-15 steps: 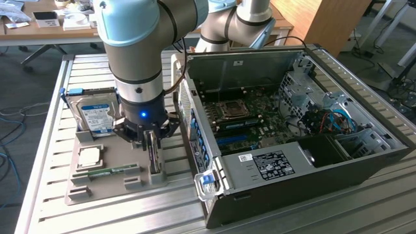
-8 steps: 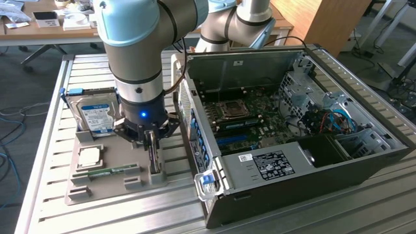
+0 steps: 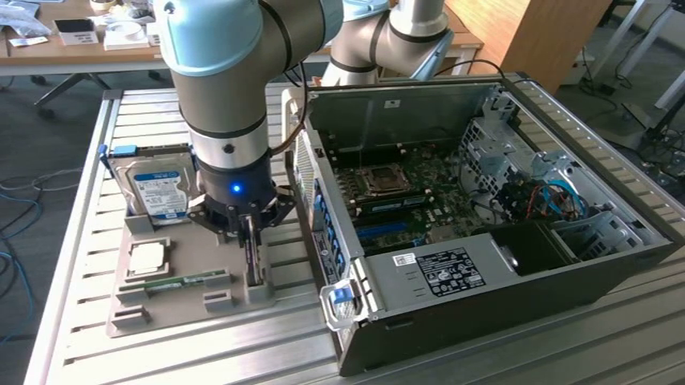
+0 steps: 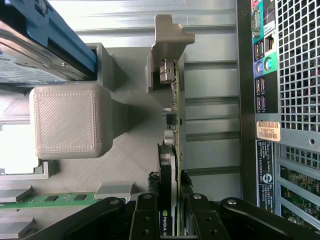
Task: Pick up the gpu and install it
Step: 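Pick up the gpu and move the gpu toward the slot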
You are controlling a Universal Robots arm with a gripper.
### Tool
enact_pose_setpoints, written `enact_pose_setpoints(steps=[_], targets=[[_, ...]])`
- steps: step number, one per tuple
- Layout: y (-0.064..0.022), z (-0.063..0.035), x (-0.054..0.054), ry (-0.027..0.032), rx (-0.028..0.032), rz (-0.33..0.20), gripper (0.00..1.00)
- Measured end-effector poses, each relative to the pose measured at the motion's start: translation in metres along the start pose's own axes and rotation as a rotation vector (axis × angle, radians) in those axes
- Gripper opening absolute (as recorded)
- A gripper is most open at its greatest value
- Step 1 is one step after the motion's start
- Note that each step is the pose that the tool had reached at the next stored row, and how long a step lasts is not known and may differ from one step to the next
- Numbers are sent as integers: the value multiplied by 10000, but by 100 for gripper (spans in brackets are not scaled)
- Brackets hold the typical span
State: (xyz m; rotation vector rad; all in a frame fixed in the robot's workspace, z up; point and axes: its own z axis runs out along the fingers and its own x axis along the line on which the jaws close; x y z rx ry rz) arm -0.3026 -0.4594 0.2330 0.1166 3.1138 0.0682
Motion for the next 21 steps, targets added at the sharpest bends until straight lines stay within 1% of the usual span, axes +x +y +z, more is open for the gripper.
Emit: enact_pose_setpoints(steps=[5, 10, 17, 21], targets=[[0, 0, 0, 1, 0, -18, 27], [0, 0, 0, 11, -6, -250, 27], [0, 0, 0, 10, -8, -265, 27], [2, -42, -1, 11, -6, -265, 27]])
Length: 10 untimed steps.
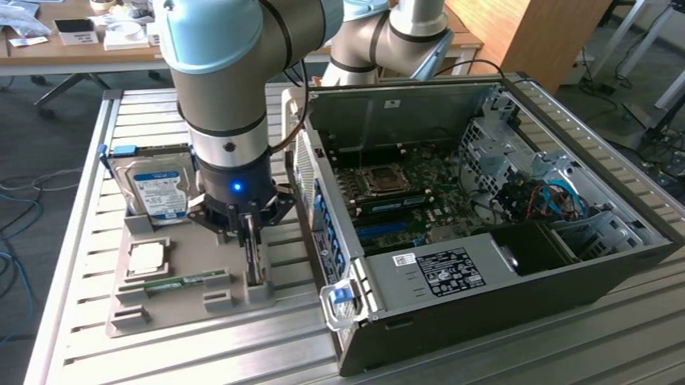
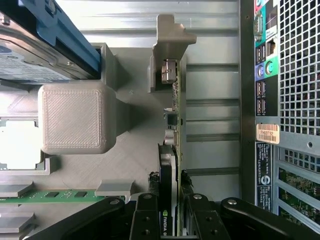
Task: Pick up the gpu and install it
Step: 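Pick up the gpu and move the gpu toward the slot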
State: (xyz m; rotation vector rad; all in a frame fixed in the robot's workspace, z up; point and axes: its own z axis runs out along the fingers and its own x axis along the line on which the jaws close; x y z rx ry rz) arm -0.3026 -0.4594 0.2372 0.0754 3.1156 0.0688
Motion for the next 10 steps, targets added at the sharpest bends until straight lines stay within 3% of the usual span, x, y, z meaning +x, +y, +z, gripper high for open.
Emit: enact_pose_setpoints(steps=[10], targets=[[2, -59, -1, 3, 3, 0, 27]])
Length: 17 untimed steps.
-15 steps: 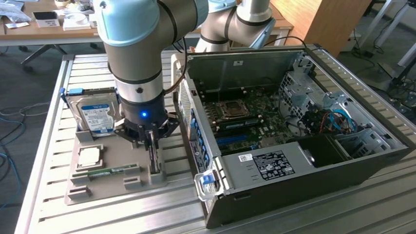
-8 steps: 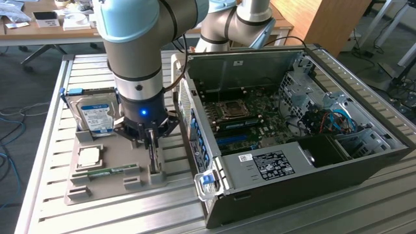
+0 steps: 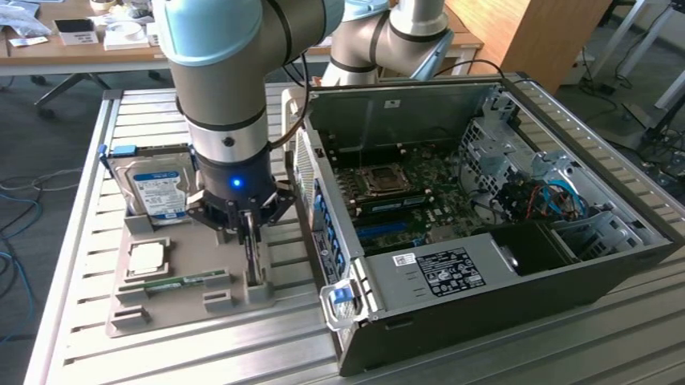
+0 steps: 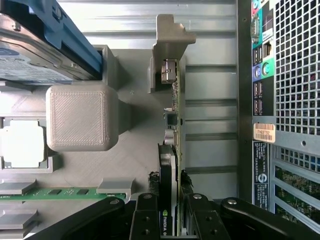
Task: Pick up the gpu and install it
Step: 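Pick up the gpu and move the gpu toward the slot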
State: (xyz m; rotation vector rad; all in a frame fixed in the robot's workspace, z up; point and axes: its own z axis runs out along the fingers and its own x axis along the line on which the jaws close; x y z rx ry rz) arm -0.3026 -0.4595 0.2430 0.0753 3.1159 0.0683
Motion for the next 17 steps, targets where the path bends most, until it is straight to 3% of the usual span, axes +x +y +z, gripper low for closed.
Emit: enact_pose_setpoints(steps=[11, 17], targets=[[16, -339, -8, -3, -3, 0, 27], [21, -470, -12, -3, -3, 0, 27]])
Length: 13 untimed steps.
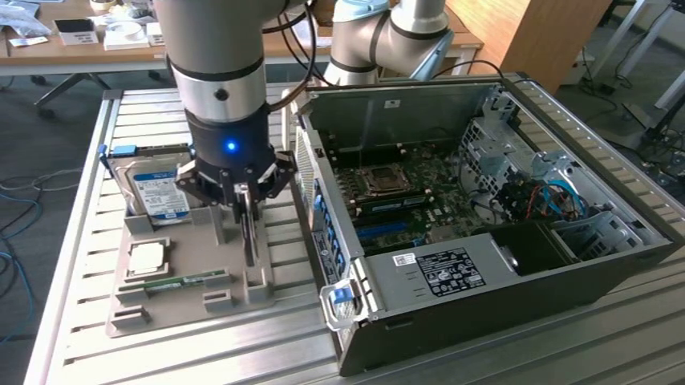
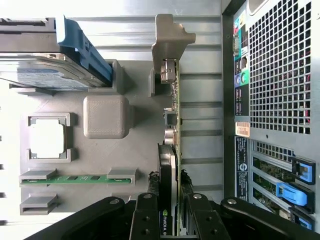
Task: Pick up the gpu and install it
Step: 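Pick up the gpu and move the gpu toward the slot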
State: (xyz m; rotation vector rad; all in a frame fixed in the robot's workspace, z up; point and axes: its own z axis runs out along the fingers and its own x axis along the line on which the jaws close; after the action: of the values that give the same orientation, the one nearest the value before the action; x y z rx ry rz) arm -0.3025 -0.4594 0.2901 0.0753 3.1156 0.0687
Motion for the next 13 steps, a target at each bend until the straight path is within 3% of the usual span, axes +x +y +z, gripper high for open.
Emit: enact_pose_setpoints(steps=[13], targets=[[11, -246, -6, 0, -1, 0, 27]])
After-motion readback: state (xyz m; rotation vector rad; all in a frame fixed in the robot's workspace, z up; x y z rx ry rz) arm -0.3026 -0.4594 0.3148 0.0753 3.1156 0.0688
